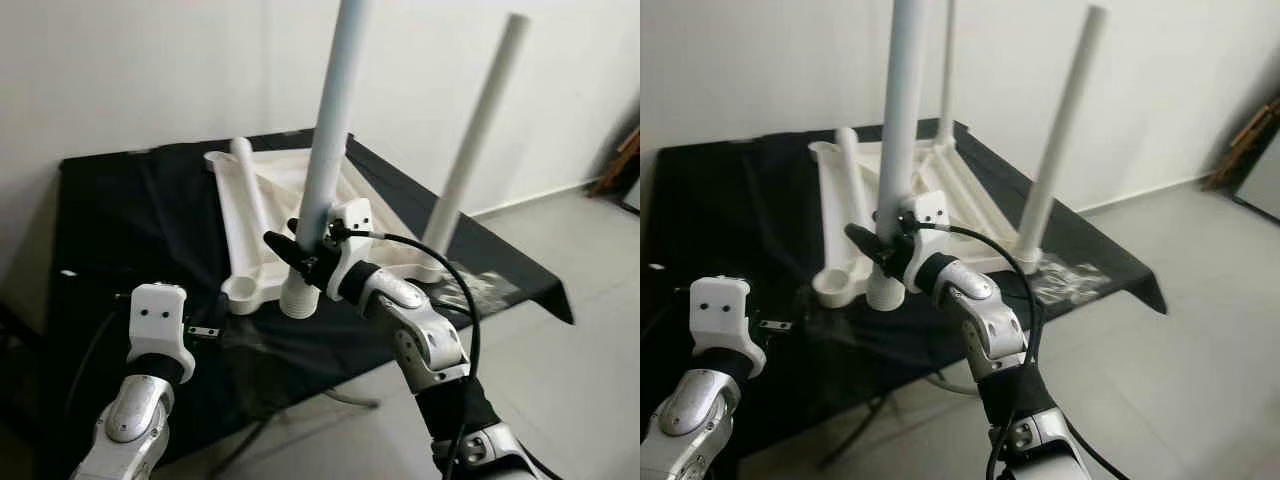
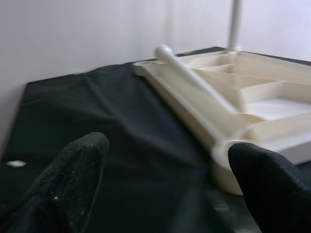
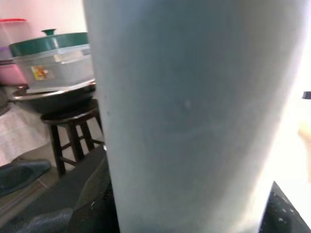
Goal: Building children table
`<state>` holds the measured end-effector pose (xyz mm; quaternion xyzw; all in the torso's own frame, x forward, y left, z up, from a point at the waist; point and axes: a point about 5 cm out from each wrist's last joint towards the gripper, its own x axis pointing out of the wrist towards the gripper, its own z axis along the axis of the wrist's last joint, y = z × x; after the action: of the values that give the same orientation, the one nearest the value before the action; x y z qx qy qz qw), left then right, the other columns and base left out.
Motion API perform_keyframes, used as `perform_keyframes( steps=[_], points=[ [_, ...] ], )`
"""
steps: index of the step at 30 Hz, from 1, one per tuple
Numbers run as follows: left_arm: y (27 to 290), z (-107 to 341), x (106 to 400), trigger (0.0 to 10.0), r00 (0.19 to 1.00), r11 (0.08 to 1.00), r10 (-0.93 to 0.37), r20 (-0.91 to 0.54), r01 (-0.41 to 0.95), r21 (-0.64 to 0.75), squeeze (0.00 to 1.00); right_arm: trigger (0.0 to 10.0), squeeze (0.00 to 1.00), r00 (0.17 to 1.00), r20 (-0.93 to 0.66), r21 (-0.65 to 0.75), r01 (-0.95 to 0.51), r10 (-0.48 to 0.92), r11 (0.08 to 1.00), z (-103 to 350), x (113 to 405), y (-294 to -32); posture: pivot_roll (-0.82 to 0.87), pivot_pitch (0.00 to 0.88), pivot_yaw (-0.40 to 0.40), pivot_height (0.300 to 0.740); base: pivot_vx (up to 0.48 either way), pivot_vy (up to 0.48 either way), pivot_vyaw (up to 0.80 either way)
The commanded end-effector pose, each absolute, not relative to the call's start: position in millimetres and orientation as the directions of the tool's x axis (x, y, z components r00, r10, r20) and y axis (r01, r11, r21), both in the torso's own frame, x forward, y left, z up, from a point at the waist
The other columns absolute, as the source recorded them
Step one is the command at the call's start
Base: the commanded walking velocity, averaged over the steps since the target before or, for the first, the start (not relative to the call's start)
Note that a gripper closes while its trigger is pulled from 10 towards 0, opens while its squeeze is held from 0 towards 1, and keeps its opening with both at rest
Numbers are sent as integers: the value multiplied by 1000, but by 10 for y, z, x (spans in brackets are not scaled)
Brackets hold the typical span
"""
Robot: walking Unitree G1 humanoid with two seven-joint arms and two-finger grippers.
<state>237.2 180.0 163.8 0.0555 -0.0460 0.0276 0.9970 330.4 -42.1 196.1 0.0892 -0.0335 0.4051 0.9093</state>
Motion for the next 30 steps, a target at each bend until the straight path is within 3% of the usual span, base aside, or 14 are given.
perform_keyframes(
  steps=[1, 7, 20, 30],
  points=[
    [1770, 1648, 2398, 10000, 993, 992, 44, 105, -56, 111, 0, 10000, 0, 656, 165, 114, -754, 736, 647, 2019, 3287, -384, -58, 0, -78, 740, 0, 480, 0],
    [1745, 1668, 2406, 10000, 992, 993, 47, 120, -59, 99, 0, 10000, 0, 655, 176, 109, -755, 735, 647, 2042, 3297, -380, -58, 0, -76, 740, 0, 466, 0],
    [1816, 1605, 2289, 10000, 994, 991, 60, 96, -71, 112, 0, 10000, 0, 673, 162, 107, -739, 722, 665, 2019, 3323, -452, -57, 15, -90, 740, 0, 0, 0],
    [1798, 1586, 2227, 10000, 994, 993, 51, 92, -61, 103, 0, 10000, 0, 658, 179, 95, -752, 732, 652, 2045, 3318, -460, -58, 17, -98, 740, 349, 0, -160]
  ],
)
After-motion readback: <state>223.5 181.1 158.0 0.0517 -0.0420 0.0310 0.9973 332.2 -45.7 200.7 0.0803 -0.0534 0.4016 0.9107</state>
